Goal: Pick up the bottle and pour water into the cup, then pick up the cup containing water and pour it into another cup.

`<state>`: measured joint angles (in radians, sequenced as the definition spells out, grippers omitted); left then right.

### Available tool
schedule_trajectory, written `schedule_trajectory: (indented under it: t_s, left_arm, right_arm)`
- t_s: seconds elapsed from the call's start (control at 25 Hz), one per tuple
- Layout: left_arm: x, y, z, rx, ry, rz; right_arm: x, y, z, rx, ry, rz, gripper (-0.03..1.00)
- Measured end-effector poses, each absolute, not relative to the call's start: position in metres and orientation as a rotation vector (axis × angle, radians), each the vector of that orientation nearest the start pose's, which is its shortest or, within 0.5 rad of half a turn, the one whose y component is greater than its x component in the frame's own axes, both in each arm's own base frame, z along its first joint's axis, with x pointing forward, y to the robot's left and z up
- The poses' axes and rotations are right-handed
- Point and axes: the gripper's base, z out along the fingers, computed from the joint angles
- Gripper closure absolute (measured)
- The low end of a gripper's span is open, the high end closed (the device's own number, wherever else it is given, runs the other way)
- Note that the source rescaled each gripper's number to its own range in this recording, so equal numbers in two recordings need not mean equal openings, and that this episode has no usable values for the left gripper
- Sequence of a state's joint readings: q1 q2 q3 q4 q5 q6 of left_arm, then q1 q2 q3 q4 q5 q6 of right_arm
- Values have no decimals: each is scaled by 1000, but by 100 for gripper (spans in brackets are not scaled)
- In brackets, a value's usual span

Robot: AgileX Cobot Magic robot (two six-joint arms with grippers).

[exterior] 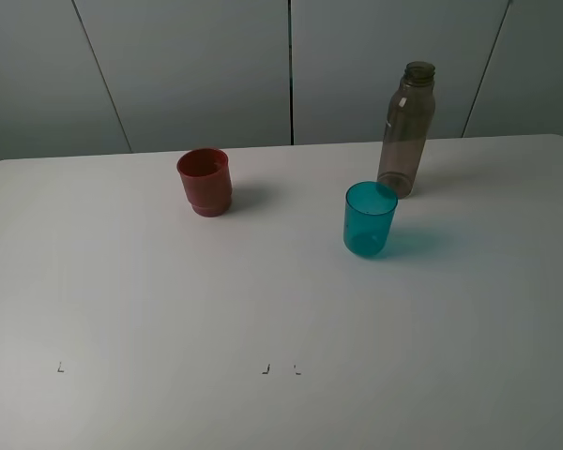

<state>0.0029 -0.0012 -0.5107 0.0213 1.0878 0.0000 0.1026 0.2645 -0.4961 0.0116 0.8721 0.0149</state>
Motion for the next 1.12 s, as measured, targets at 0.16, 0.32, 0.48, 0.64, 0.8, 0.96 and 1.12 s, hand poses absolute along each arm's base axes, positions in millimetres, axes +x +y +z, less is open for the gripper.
schedule_trajectory:
  t_s: [0.16,0.32,0.48,0.64,0.8,0.96,1.12]
  left_arm:
    - [-7,2,278,-4,2059,27]
    - [-7,2,278,3,2059,32]
    - [-7,2,278,3,2059,32]
    - [-7,2,278,3,2059,32]
    - [-7,2,278,3,2059,32]
    - [-7,2,278,3,2059,32]
    - [-7,2,278,3,2059,32]
  right_arm:
    - [44,3,286,-43,2149,59,-3]
    - [38,3,287,-41,2212,57,-3]
    - [32,3,281,-43,2301,57,-3]
    - [30,3,280,-43,2305,60,-3]
    - [20,3,276,-43,2244,62,-3]
    - [5,2,277,-44,2151,63,-3]
    - [-7,2,277,-50,2072,70,-3]
